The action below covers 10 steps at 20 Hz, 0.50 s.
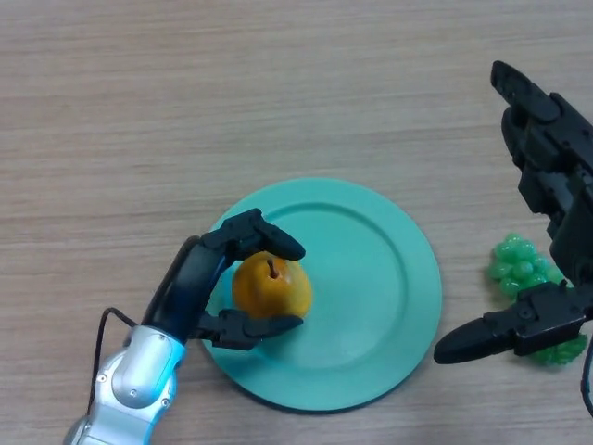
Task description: Pick up the yellow pear and place it on the plate
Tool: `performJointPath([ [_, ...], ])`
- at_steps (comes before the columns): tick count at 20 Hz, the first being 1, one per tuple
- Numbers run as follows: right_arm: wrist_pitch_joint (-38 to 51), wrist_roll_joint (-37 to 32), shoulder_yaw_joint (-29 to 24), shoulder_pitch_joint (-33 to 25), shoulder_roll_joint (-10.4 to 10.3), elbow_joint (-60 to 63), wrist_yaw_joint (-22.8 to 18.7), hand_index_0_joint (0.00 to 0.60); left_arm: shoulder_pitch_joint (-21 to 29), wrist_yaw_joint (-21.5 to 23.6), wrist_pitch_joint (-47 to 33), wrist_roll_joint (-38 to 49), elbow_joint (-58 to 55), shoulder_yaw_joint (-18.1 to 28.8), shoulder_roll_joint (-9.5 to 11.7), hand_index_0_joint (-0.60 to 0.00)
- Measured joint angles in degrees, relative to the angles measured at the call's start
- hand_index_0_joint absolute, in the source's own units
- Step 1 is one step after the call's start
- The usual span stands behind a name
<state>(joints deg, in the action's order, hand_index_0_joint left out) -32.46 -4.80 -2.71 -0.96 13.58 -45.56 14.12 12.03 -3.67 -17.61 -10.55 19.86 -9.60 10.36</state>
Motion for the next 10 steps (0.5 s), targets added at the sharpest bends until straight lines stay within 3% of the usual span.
performJointPath([
  [1,0.0,0.0,0.0,0.1,0.0,0.0,0.0,0.000,0.0,0.0,0.5,2.5,0.0,-1.0,0.0,-0.600],
  [3,0.0,0.1,0.0,0.3,0.0,0.0,0.0,0.000,0.0,-0.1,3.2,3.2,-0.3,-1.3,-0.3,-0.400],
  [4,0.0,1.2,0.0,0.4,0.0,0.0,0.0,0.000,0.0,-0.1,3.9,3.2,-0.4,-1.3,-0.3,-0.249],
  [5,0.0,1.5,-0.1,0.4,0.0,0.0,0.0,0.000,-0.1,-0.1,4.2,3.2,-0.6,-1.2,-0.3,-0.150],
  [6,0.0,1.5,-0.1,0.5,0.0,0.0,0.0,0.000,-0.2,-0.1,5.4,3.3,-1.7,-1.2,-0.2,0.000],
  [10,0.0,1.5,-0.2,1.2,0.0,-0.4,0.1,0.000,-2.1,-0.3,11.8,5.7,-8.5,-1.2,-0.2,0.000],
])
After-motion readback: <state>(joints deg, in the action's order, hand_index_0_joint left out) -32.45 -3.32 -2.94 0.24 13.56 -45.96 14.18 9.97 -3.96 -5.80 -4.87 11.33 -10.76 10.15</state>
